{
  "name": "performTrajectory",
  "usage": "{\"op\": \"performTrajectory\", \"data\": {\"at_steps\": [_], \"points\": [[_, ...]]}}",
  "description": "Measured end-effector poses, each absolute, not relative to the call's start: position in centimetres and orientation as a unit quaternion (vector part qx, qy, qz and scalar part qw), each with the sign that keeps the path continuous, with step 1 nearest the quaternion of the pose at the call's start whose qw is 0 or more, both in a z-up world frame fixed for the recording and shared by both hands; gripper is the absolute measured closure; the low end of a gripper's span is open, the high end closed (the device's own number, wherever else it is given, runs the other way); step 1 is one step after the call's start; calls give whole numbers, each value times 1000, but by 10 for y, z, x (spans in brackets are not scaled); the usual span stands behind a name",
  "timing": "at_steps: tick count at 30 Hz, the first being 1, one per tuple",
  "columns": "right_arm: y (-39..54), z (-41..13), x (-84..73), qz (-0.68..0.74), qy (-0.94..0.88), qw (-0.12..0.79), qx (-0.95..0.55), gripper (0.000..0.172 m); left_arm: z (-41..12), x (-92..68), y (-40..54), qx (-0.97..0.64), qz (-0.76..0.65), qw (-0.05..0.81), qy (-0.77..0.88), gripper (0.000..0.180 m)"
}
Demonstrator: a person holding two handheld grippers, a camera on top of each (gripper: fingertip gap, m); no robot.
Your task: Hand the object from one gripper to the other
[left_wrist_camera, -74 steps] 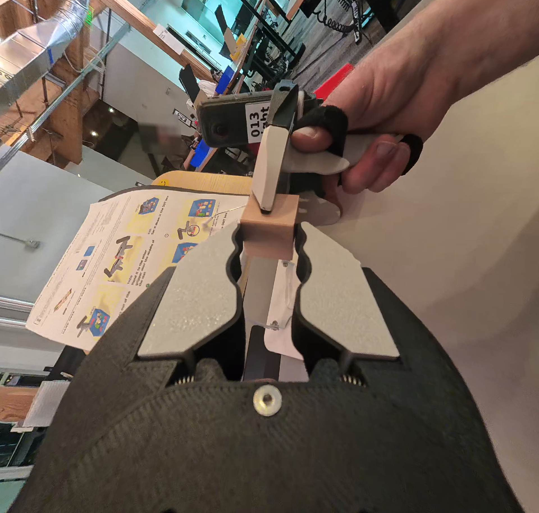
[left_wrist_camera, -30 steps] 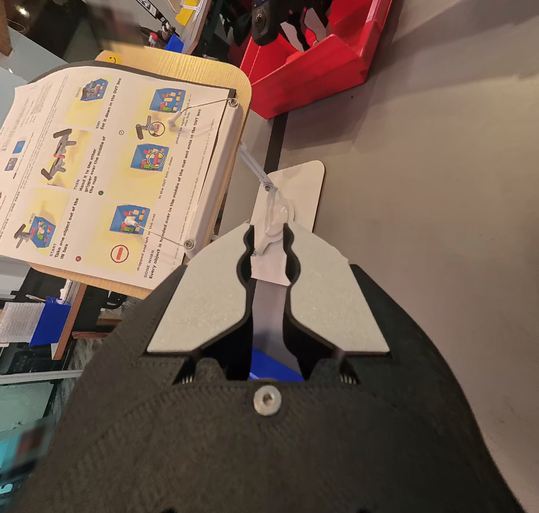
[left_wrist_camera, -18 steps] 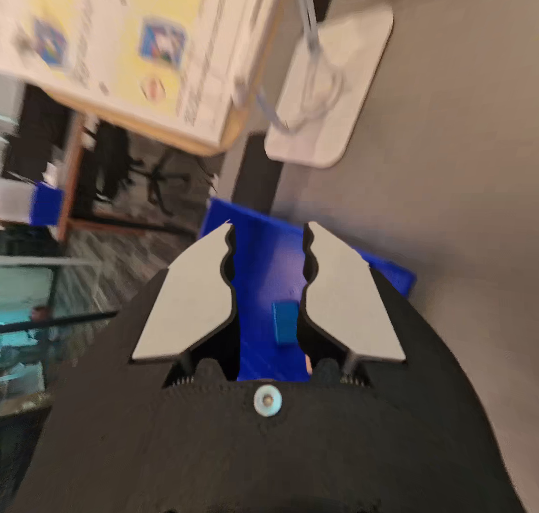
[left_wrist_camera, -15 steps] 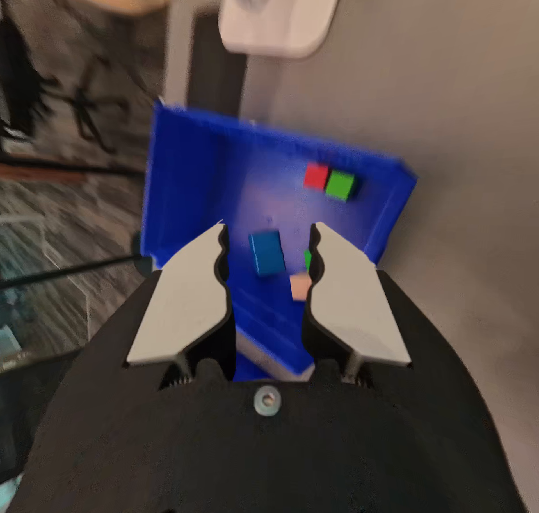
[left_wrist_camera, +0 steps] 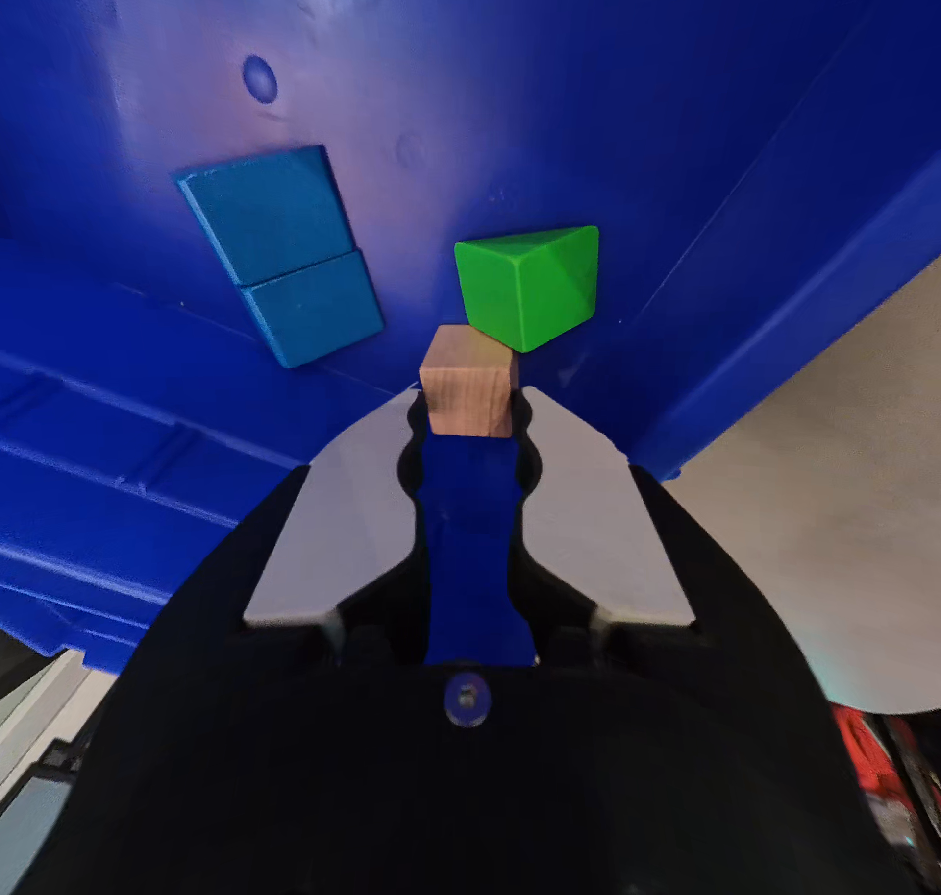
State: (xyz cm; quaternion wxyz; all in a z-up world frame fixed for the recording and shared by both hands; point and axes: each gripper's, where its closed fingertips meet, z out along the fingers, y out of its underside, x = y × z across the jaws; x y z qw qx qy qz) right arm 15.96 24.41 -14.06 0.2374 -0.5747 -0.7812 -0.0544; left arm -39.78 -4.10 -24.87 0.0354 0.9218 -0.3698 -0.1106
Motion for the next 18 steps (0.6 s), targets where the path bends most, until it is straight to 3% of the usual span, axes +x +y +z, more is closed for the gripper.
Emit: {"op": "performTrajectory", "data": {"at_steps": [5, 8, 13, 18], "points": [[189, -112, 98, 130, -732, 294, -600, 128, -212, -386, -24, 916, -162, -94, -355, 148], [132, -87, 35, 292, -697, 311, -576, 113, -166, -339, -5, 885, -177, -225, -367, 148], [66, -54, -43, 306, -728, 432, -436, 111, -111, -227, 21, 822, -141, -359, -418, 149], [34, -44, -77, 317, -746, 464, -358, 118, -63, -130, 31, 743, -84, -464, -474, 149]]}}
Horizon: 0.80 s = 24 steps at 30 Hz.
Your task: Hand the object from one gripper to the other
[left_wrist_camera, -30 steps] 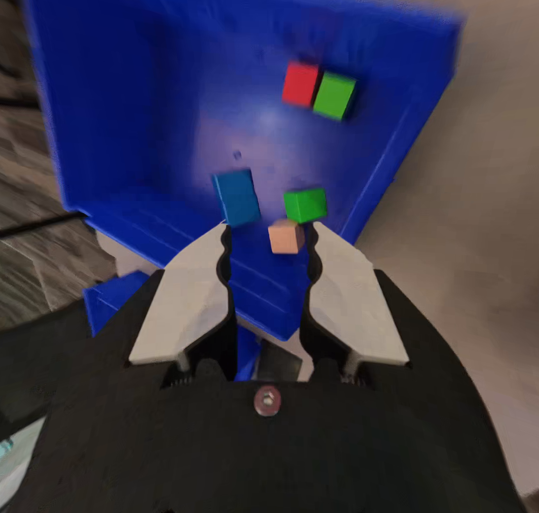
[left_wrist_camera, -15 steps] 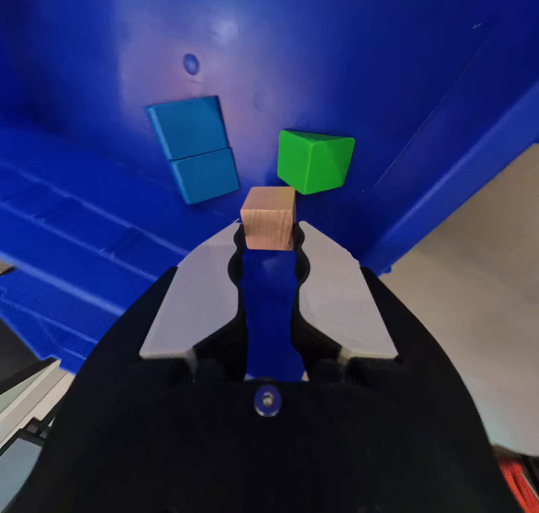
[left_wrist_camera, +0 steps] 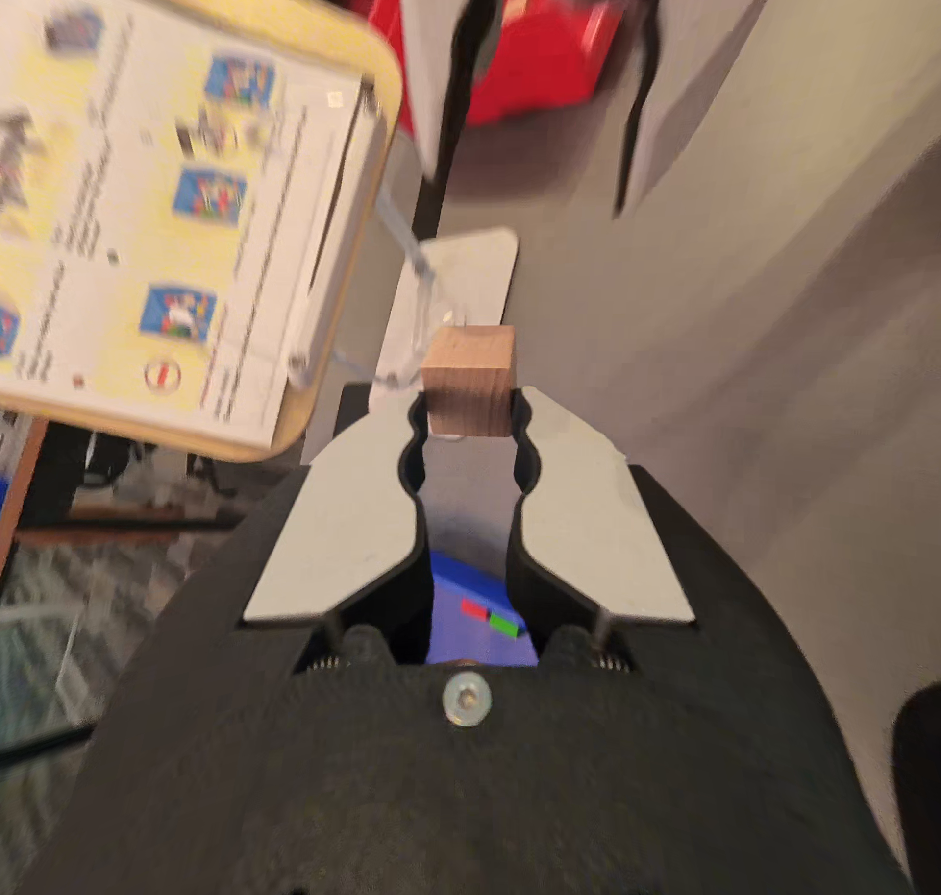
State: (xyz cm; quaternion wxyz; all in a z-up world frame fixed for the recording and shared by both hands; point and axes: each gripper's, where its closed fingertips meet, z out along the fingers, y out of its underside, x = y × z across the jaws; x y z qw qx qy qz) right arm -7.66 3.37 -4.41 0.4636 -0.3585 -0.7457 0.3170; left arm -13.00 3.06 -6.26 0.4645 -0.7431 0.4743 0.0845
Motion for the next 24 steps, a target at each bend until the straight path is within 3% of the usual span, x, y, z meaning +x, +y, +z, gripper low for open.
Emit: {"op": "performTrajectory", "data": {"at_steps": [9, 15, 20, 24], "points": [[23, -34, -69, 360, -735, 475, -323, 139, -28, -66, 21, -669, -22, 548, 502, 149], [32, -26, -44, 365, -729, 461, -350, 140, -21, -53, 23, -656, -65, 572, 488, 146], [167, -57, 54, 125, -757, 380, -517, 140, -25, -77, 28, -674, -46, 571, 467, 153], [280, -110, 167, -75, -742, 220, -629, 140, -49, -89, 27, -700, -30, 540, 466, 154]]}}
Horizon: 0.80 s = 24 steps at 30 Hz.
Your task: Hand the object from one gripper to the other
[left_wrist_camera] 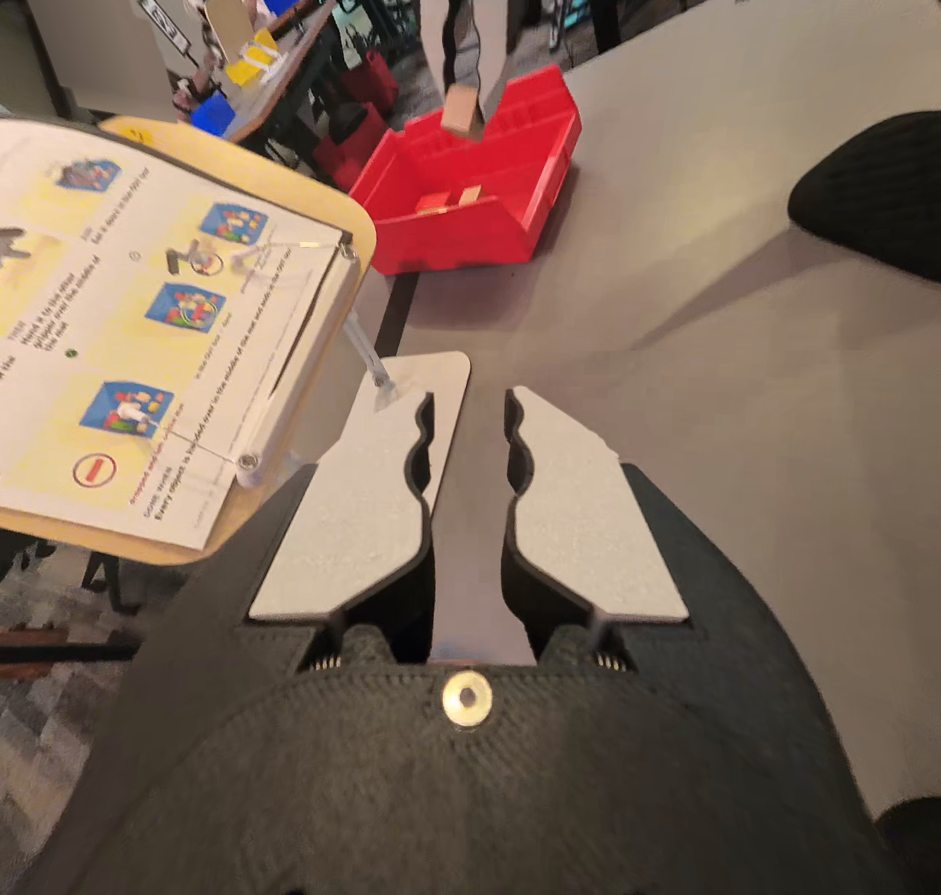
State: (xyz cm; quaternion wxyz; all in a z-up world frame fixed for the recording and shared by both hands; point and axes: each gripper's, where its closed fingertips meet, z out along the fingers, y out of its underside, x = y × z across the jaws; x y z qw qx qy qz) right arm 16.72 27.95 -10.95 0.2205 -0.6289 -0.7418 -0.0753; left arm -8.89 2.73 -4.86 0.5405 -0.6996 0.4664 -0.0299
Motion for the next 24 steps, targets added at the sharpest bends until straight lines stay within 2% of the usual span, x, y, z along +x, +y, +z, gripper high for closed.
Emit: {"op": "performTrajectory", "data": {"at_steps": [5, 9, 16, 24], "points": [[335, -179, 231, -177, -738, 60, -649, 140, -67, -94, 29, -717, -23, 522, 462, 155], [352, -219, 250, -205, -735, -12, -647, 140, -73, -98, 29, -724, -12, 510, 465, 155], [353, -247, 237, -185, -748, -15, -637, 139, -82, -101, 31, -731, -8, 496, 469, 155], [349, -231, 233, -168, -743, 19, -647, 132, -83, -97, 30, -728, -6, 494, 475, 155]]}}
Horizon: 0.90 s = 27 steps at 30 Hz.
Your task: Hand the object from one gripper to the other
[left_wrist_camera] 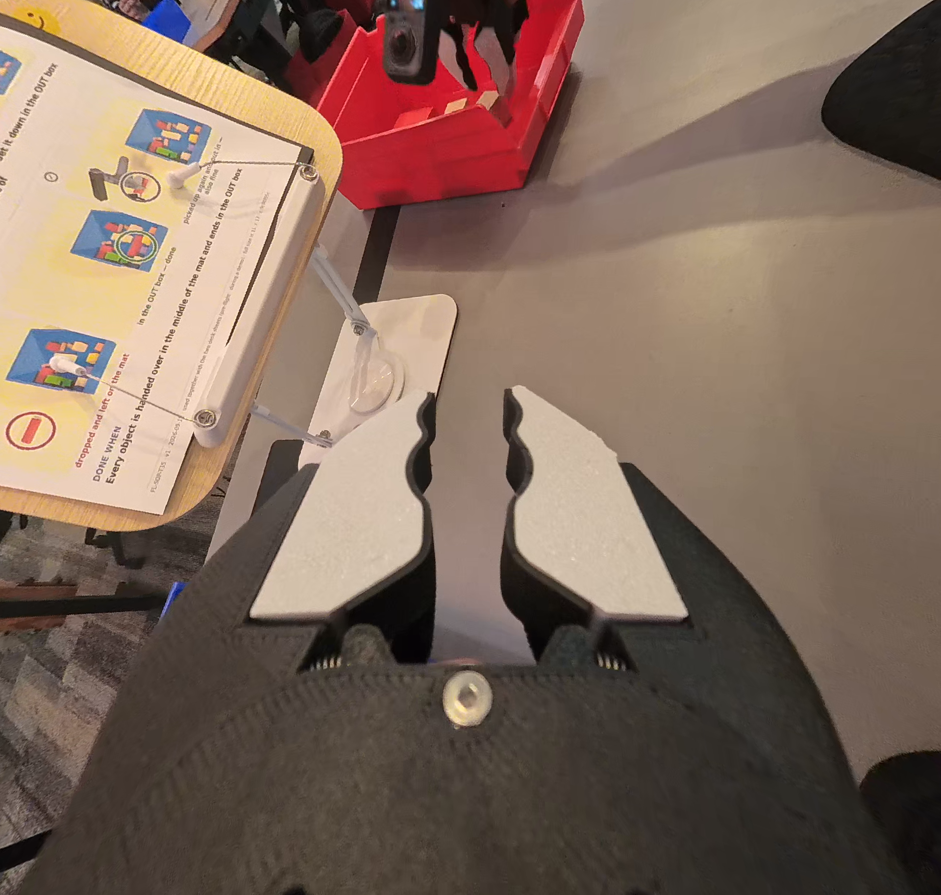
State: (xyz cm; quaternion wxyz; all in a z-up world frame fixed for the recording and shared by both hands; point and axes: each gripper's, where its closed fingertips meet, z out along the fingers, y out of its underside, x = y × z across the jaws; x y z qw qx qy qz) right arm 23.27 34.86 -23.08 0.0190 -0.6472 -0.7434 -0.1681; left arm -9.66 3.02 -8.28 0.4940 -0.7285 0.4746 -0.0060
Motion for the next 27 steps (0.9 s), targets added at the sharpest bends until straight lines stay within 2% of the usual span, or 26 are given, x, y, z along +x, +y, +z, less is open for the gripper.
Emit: {"op": "performTrajectory", "data": {"at_steps": [2, 7, 27], "points": [[347, -228, 235, -164, -745, 25, -646, 134, -83, -97, 29, -729, -6, 494, 475, 155], [350, -238, 236, -169, -747, 23, -643, 157, -83, -98, 29, -729, -3, 495, 472, 155], [371, -231, 230, -221, -810, 64, -539, 158, -88, -106, 29, -733, 9, 482, 479, 153]]}}
